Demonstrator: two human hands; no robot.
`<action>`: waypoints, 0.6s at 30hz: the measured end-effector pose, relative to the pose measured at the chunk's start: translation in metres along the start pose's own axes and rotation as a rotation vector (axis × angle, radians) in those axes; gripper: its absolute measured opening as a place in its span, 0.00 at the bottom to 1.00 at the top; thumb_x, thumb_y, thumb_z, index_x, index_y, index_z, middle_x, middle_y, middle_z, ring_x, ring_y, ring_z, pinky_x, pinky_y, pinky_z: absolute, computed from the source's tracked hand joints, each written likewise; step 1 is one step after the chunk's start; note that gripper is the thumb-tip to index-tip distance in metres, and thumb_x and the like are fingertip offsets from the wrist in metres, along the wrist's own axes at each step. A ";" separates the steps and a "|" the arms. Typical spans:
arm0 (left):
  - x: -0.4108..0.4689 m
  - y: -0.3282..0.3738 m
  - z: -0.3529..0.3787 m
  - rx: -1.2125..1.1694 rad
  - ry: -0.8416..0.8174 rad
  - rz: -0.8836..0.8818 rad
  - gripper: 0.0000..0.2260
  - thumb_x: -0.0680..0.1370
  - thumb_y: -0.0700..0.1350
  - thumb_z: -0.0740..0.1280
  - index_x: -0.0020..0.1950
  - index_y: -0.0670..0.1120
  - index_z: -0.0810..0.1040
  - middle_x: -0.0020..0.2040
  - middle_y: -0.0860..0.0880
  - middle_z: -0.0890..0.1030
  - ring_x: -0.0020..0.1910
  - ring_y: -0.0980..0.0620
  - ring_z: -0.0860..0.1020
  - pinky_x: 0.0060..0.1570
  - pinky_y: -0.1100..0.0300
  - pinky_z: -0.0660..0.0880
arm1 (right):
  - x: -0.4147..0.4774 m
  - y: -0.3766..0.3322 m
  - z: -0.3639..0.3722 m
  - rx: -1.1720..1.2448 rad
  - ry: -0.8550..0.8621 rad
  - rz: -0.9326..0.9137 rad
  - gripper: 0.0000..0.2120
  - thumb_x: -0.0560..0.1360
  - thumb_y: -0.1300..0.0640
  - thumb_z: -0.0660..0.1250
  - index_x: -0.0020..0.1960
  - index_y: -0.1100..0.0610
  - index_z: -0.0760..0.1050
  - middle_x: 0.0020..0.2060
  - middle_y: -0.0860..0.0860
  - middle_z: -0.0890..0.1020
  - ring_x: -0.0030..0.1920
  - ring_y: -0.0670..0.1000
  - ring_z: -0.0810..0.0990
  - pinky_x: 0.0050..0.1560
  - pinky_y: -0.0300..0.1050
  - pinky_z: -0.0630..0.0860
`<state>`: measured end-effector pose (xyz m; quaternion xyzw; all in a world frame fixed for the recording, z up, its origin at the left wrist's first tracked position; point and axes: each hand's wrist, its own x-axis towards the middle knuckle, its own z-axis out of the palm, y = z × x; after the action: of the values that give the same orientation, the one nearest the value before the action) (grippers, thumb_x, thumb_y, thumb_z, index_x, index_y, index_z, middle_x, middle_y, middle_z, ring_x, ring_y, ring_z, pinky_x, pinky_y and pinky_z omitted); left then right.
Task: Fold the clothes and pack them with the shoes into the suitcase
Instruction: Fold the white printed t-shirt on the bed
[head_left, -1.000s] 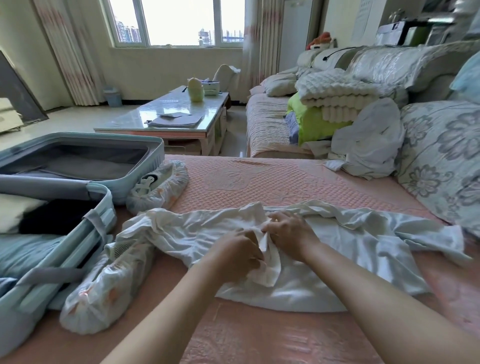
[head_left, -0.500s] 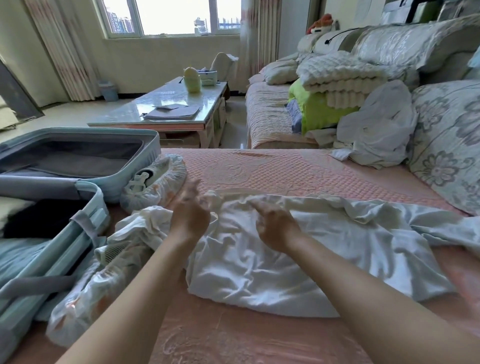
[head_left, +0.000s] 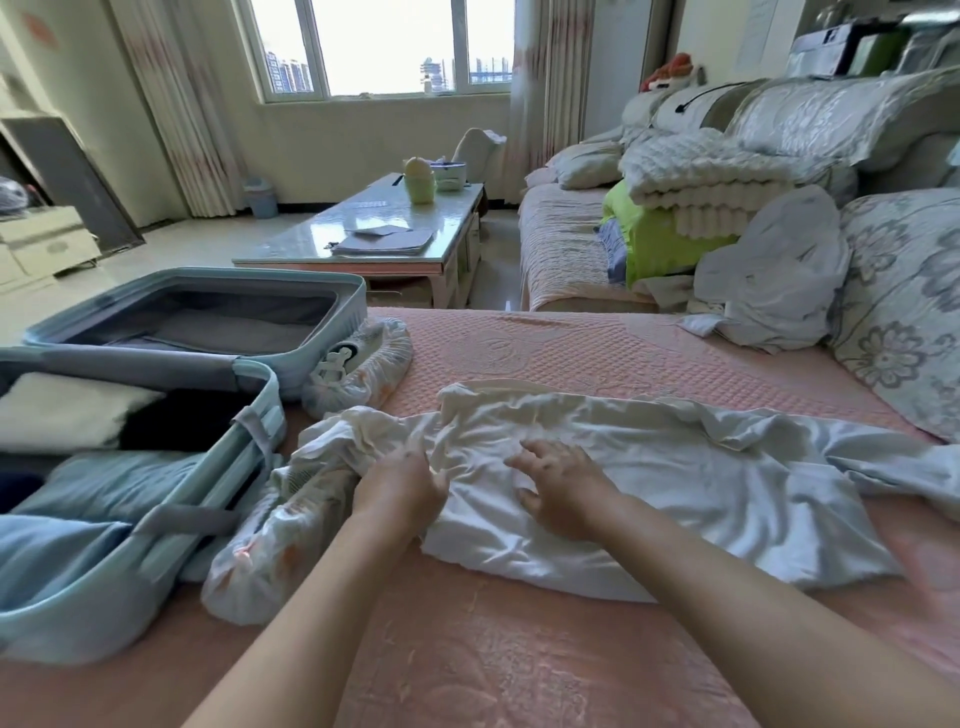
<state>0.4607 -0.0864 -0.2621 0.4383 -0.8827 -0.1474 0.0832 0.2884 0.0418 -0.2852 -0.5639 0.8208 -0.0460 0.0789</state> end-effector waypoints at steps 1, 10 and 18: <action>-0.009 -0.002 0.000 0.012 -0.032 -0.030 0.16 0.79 0.56 0.61 0.57 0.45 0.75 0.55 0.44 0.81 0.54 0.44 0.78 0.46 0.55 0.71 | -0.008 -0.003 -0.001 0.008 0.007 -0.011 0.24 0.83 0.45 0.57 0.78 0.45 0.62 0.79 0.50 0.59 0.78 0.54 0.57 0.77 0.53 0.52; -0.050 0.002 -0.004 -0.573 0.125 -0.238 0.09 0.80 0.45 0.64 0.54 0.43 0.79 0.54 0.44 0.82 0.57 0.43 0.78 0.52 0.57 0.70 | -0.067 -0.021 0.005 0.085 -0.002 0.003 0.20 0.80 0.42 0.60 0.70 0.44 0.72 0.68 0.47 0.72 0.67 0.54 0.73 0.67 0.47 0.69; -0.059 -0.008 -0.001 -0.608 0.013 -0.209 0.04 0.75 0.44 0.70 0.41 0.49 0.83 0.41 0.51 0.83 0.45 0.49 0.81 0.48 0.57 0.78 | -0.081 -0.031 0.015 -0.006 0.212 -0.011 0.09 0.79 0.50 0.65 0.55 0.48 0.83 0.56 0.47 0.80 0.57 0.53 0.79 0.57 0.45 0.72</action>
<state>0.5022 -0.0438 -0.2646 0.4826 -0.7478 -0.4093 0.2007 0.3483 0.1064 -0.2888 -0.5605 0.8216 -0.1033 -0.0101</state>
